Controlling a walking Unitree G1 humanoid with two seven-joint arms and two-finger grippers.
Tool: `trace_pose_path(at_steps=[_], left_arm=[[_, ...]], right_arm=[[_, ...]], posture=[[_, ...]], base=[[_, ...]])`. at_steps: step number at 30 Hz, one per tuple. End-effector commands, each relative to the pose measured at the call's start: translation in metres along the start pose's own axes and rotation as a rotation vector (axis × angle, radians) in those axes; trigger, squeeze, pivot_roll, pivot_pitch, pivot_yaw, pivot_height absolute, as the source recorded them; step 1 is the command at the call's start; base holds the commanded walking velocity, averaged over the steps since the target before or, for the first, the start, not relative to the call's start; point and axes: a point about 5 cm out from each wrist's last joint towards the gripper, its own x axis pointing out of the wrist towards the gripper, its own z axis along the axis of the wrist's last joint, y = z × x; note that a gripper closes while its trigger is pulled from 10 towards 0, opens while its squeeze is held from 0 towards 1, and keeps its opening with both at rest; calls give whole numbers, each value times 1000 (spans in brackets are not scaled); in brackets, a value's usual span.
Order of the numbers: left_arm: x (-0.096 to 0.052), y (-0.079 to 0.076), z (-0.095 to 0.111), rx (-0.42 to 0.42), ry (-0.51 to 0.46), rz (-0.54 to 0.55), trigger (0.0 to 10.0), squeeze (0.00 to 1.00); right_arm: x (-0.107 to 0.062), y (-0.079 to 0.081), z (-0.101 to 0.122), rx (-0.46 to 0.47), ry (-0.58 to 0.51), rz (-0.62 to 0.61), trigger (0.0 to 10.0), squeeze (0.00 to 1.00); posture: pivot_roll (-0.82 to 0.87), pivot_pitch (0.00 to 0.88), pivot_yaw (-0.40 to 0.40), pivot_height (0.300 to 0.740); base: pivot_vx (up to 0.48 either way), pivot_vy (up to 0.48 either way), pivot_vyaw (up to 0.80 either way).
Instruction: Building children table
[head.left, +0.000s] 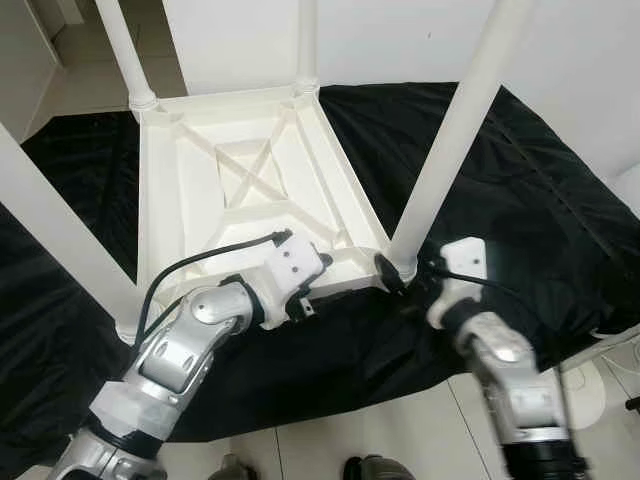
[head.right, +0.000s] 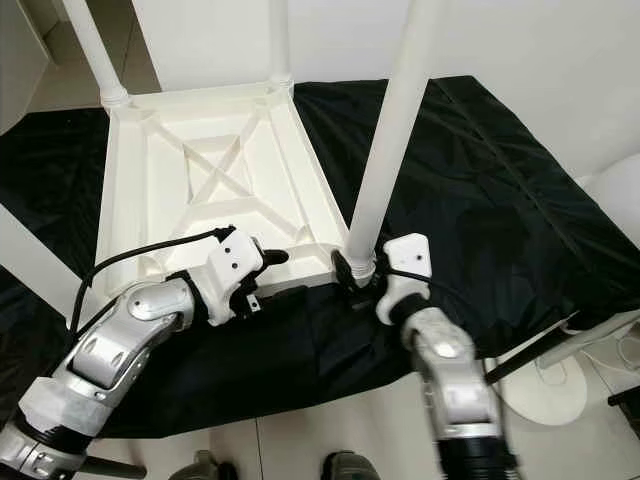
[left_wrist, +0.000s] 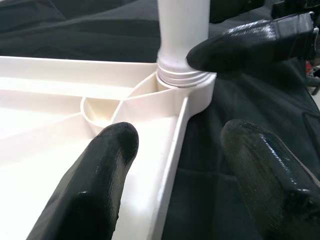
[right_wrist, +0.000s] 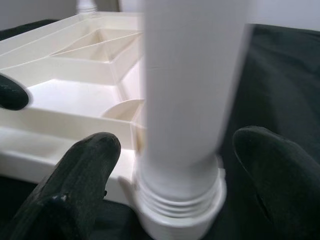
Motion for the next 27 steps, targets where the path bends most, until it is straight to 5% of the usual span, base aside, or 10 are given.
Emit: trace_pose_path(at_steps=[1, 6, 17, 18, 19, 27], left_arm=[[0, -4, 3, -4, -21, -85, 10000, 0], [2, -4, 7, -6, -40, -92, 10000, 0], [4, -6, 8, -5, -44, -109, 10000, 0], [4, -6, 9, -6, -45, -110, 10000, 0], [4, -7, 9, -7, -47, -110, 10000, 0], [4, -8, 8, -16, -47, -100, 10000, 0]], right_arm=[[-2, -2, 2, 16, -5, 72, 10000, 0], [-1, -23, 11, -52, 2, 158, 10000, 0], [13, -27, -3, -135, 108, 386, 10000, 0], [14, -26, -4, -132, 115, 408, 4353, 0], [15, -26, -5, -120, 117, 421, 0, 0], [12, -26, -10, -90, 137, 452, 0, 0]], posture=[[-110, 46, 18, 740], [-113, 44, 26, 740], [-110, 46, 31, 740], [-108, 47, 29, 740], [-106, 49, 26, 740], [-102, 56, 19, 740]], base=[[0, 0, 0], [0, 0, 0], [0, 0, 0], [0, 0, 0], [0, 0, 0], [0, 0, 0]])
